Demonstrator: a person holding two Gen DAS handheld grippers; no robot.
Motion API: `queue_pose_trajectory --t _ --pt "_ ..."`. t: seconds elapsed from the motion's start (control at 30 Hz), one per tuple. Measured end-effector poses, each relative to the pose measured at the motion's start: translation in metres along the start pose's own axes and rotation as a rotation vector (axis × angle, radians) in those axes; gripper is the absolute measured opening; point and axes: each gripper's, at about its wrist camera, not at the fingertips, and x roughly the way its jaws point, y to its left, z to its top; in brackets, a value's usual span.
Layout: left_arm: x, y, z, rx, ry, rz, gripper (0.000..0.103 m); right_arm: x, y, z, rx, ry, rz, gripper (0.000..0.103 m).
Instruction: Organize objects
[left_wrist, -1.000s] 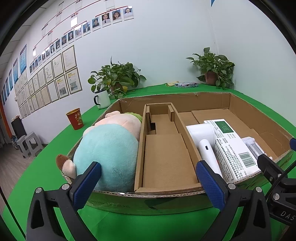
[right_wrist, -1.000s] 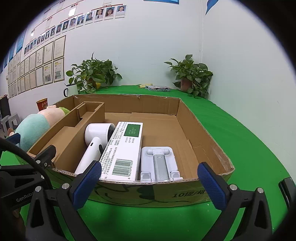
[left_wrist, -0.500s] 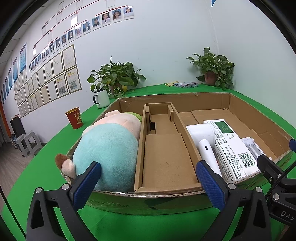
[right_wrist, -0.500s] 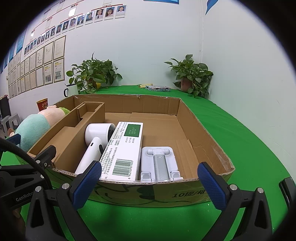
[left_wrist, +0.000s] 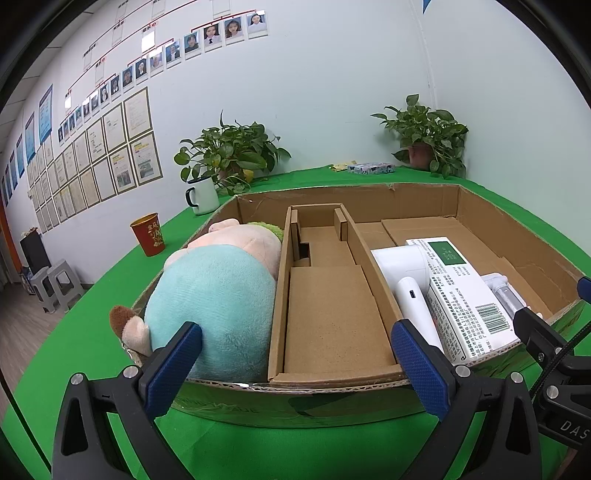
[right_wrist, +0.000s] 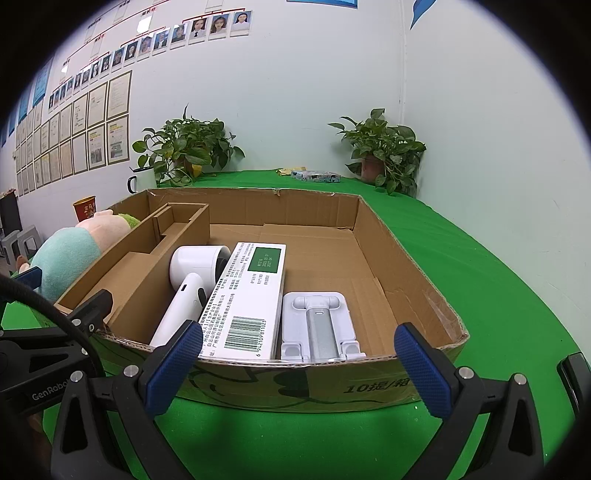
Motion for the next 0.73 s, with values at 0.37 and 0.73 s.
queue_pose_trajectory --t 0.37,0.73 --pt "0.0003 -0.0004 -0.0001 0.001 0.001 0.002 0.103 0.0 0.0002 0.0 0.003 0.0 0.005 0.103" --pt "0.0017 -0.0003 -0.0006 -0.008 0.004 -0.024 0.103 0.0002 0.0002 0.0003 0.002 0.0 0.003 0.103"
